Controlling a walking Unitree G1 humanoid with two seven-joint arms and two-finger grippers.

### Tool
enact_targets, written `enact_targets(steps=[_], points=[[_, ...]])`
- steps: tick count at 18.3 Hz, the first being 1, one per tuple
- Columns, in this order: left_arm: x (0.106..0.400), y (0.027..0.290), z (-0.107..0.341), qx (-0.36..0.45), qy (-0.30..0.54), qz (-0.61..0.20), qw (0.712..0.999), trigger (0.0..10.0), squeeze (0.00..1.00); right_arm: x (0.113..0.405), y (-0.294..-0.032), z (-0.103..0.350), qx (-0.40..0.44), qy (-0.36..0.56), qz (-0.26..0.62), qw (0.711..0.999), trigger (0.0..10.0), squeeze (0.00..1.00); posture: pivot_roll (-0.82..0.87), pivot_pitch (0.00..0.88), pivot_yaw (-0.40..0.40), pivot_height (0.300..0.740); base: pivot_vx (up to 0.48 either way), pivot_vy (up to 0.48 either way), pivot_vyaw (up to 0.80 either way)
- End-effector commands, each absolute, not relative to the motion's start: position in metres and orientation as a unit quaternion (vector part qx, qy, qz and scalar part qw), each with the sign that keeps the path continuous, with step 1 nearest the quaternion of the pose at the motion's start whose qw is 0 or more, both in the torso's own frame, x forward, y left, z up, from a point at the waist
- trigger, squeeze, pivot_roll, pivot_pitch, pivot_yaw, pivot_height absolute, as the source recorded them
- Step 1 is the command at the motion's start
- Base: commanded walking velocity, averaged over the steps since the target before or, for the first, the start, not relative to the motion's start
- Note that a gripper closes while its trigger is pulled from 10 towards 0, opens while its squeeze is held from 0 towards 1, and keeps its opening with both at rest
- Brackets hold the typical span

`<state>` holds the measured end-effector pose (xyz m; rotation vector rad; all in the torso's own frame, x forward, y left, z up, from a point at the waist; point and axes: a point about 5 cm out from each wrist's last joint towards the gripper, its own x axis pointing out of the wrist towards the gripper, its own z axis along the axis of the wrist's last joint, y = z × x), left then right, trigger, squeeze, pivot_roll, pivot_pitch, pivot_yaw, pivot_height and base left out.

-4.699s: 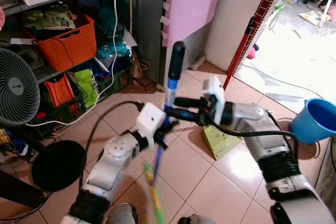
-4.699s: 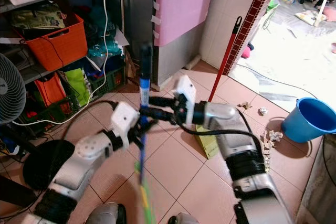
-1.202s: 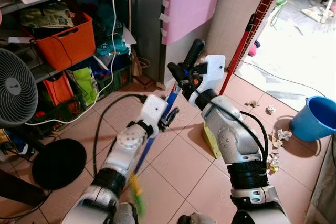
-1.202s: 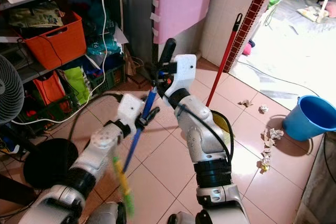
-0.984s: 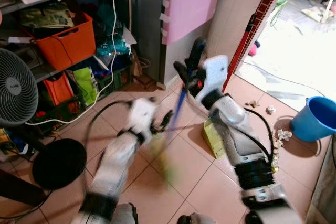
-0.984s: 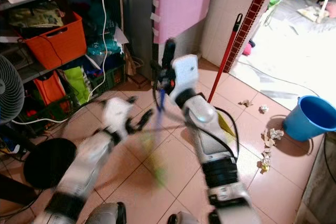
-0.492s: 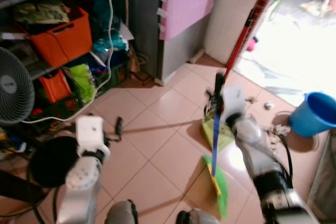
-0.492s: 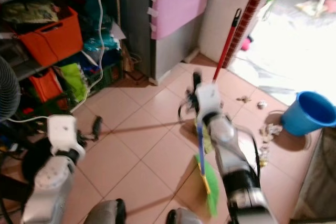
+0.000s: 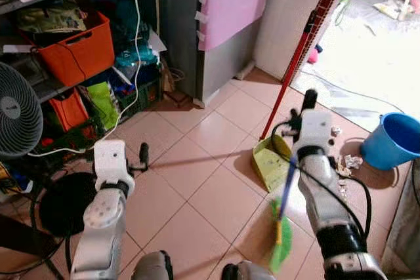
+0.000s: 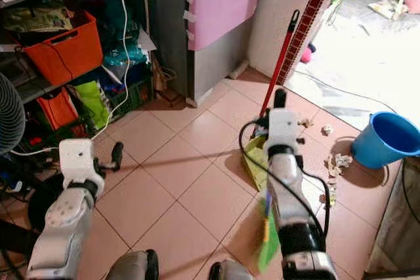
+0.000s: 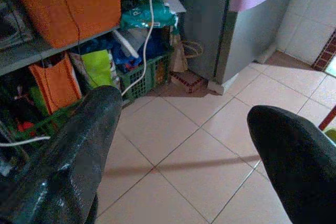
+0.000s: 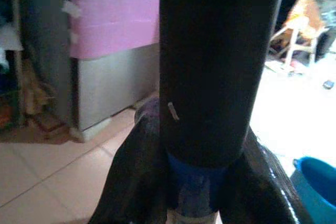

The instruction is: Sweep floor

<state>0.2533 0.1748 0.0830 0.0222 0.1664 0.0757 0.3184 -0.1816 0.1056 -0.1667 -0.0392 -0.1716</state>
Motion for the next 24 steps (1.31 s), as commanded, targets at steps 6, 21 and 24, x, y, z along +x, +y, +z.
enact_targets(steps=[6, 21, 24], points=[[0.259, 0.172, 0.081, 0.018, 0.078, 0.038, 0.996, 10.0, 0.00, 0.316, -0.174, 0.096, -0.030, 0.006, -0.072, 0.997, 10.0, 0.00, 0.03, 0.091, -0.048, 0.740, 0.000, 0.000, 0.00], [0.267, 0.162, 0.085, 0.000, 0.072, -0.024, 0.997, 10.0, 0.00, 0.328, -0.179, 0.099, -0.033, 0.013, -0.114, 0.993, 10.0, 0.00, 0.03, 0.068, -0.040, 0.740, 0.148, 0.156, -0.69], [0.265, 0.156, 0.083, 0.001, 0.077, -0.027, 0.997, 10.0, 0.00, 0.329, -0.173, 0.098, -0.032, 0.012, -0.101, 0.994, 10.0, 0.00, 0.03, 0.069, -0.050, 0.740, 0.139, 0.000, -0.80]])
